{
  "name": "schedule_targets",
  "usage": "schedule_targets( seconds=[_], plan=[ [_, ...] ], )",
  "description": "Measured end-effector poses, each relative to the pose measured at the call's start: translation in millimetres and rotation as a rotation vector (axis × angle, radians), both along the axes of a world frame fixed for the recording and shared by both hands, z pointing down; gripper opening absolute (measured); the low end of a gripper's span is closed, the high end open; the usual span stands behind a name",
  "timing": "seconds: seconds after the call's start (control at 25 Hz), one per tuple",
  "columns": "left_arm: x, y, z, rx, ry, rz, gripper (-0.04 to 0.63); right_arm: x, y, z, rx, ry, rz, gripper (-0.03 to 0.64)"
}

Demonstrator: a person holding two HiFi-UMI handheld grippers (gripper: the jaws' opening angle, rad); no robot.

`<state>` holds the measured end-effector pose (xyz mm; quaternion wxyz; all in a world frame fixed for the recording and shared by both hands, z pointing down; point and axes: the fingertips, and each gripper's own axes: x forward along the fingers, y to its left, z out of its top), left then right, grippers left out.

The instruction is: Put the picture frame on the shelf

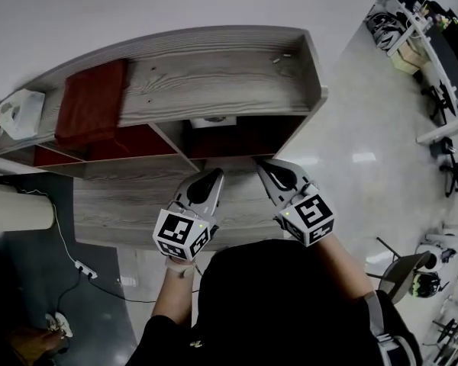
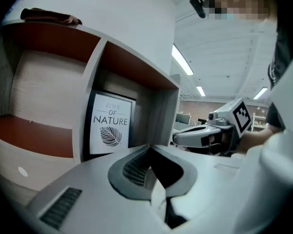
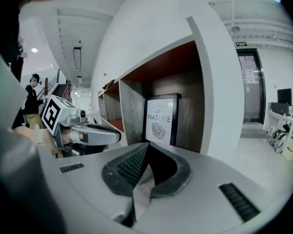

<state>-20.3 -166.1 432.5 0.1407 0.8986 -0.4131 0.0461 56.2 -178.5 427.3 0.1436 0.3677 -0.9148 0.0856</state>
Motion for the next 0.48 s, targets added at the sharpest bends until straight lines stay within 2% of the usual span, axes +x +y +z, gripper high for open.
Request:
schedule_targets(
  seconds=[0.28, 0.48],
  plan=[
    [17, 28, -12, 0.039, -0.009, 0.053, 0.009, 34, 21, -25, -0.010, -0.113, 0.075, -0.003],
    [17, 35, -15, 0.042, 0.016, 0.038, 0.009, 50, 35, -24, 0.014, -0.127, 0.093, -0.003]
  ],
)
